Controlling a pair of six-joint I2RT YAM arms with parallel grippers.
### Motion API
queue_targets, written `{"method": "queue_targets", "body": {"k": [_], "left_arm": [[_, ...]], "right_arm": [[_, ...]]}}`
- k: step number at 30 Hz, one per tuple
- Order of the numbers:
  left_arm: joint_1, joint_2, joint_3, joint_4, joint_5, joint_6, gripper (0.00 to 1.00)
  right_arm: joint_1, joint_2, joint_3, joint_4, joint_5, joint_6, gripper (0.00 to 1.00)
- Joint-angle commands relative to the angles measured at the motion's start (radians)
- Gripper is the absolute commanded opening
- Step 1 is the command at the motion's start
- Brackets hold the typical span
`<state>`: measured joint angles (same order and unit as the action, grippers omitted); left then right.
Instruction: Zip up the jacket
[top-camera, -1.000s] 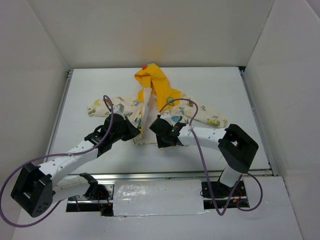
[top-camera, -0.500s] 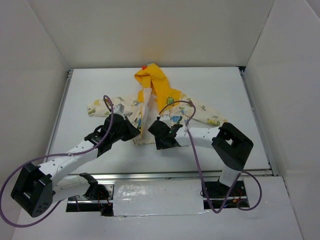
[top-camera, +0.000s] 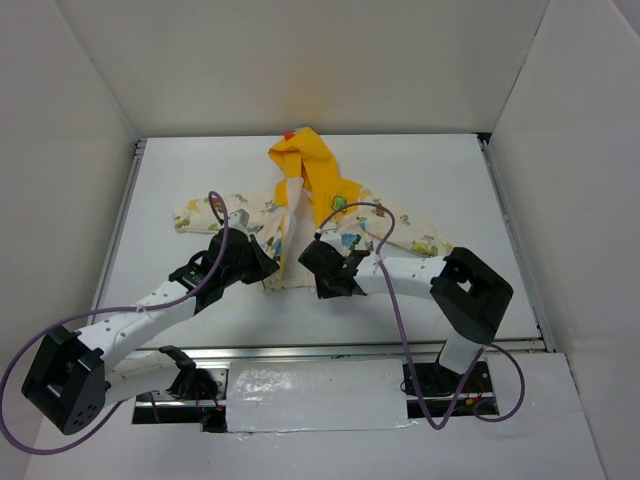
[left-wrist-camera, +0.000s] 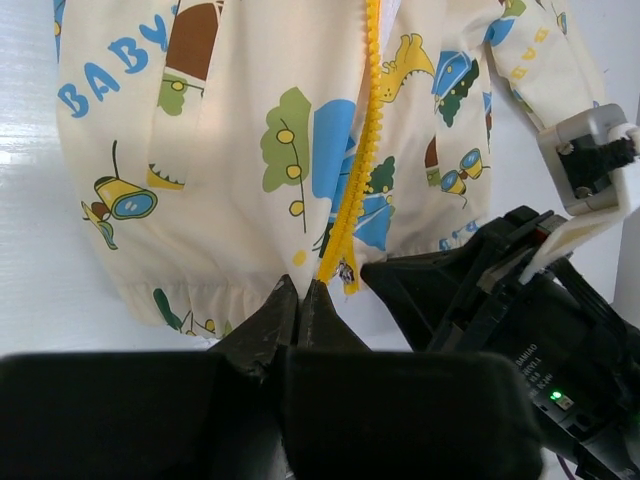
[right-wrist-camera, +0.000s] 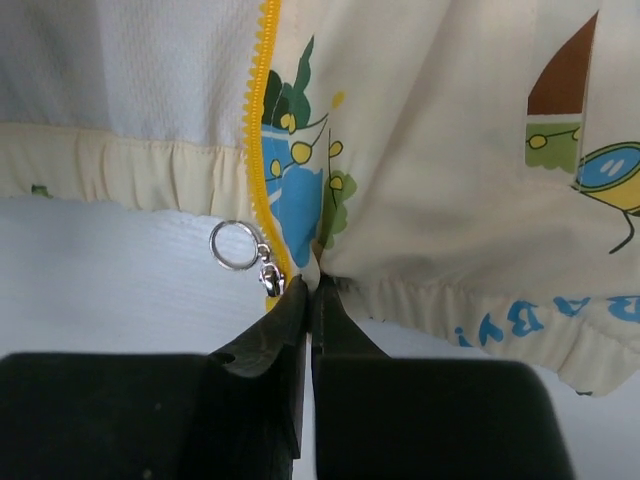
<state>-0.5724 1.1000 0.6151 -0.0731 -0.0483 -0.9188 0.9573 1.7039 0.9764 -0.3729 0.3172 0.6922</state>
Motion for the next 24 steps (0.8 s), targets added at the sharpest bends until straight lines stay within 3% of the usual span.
{"method": "queue_targets", "body": {"k": [1, 4, 7, 8, 11, 13, 14, 16, 17, 18, 22, 24], "left_arm": [[0.005, -0.017, 0.032, 0.001, -0.018, 0.020, 0.00], [0.008, -0.034, 0.055, -0.022, -0.042, 0.026, 0.00], [0.016, -0.054, 0.066, -0.027, -0.053, 0.028, 0.00], [0.022, -0.061, 0.069, -0.033, -0.056, 0.026, 0.00], [0.031, -0.061, 0.098, -0.060, -0.074, 0.023, 0.00], [0.035, -0.057, 0.133, -0.086, -0.090, 0.020, 0.00], [0.043, -0.055, 0.158, -0.091, -0.091, 0.020, 0.00], [0.045, -0.054, 0.182, -0.102, -0.100, 0.021, 0.00], [0.045, -0.055, 0.192, -0.103, -0.105, 0.021, 0.00], [0.045, -0.057, 0.207, -0.105, -0.107, 0.023, 0.00], [0.054, -0.058, 0.224, -0.090, -0.081, 0.024, 0.00], [0.055, -0.066, 0.218, -0.083, -0.068, 0.031, 0.00]], "right_arm": [[0.006, -0.166, -0.008, 0.078, -0.026, -0.069, 0.00], [0.006, -0.418, -0.054, 0.272, -0.029, -0.202, 0.00], [-0.028, -0.562, -0.198, 0.527, -0.293, -0.372, 0.00], [-0.035, -0.550, -0.217, 0.534, -0.390, -0.414, 0.00], [-0.037, -0.376, -0.118, 0.359, -0.273, -0.519, 0.00], [-0.032, -0.329, -0.120, 0.385, -0.039, -0.534, 0.00], [-0.034, -0.398, -0.189, 0.567, 0.014, -0.546, 0.00], [-0.046, -0.517, -0.350, 0.893, -0.053, -0.600, 0.00], [-0.054, -0.559, -0.527, 1.072, -0.110, -0.615, 0.00], [-0.054, -0.558, -0.580, 1.373, -0.157, -0.664, 0.00], [-0.049, -0.431, -0.541, 1.488, -0.061, -0.695, 0.00], [-0.051, -0.423, -0.631, 1.723, -0.078, -0.610, 0.00]]}}
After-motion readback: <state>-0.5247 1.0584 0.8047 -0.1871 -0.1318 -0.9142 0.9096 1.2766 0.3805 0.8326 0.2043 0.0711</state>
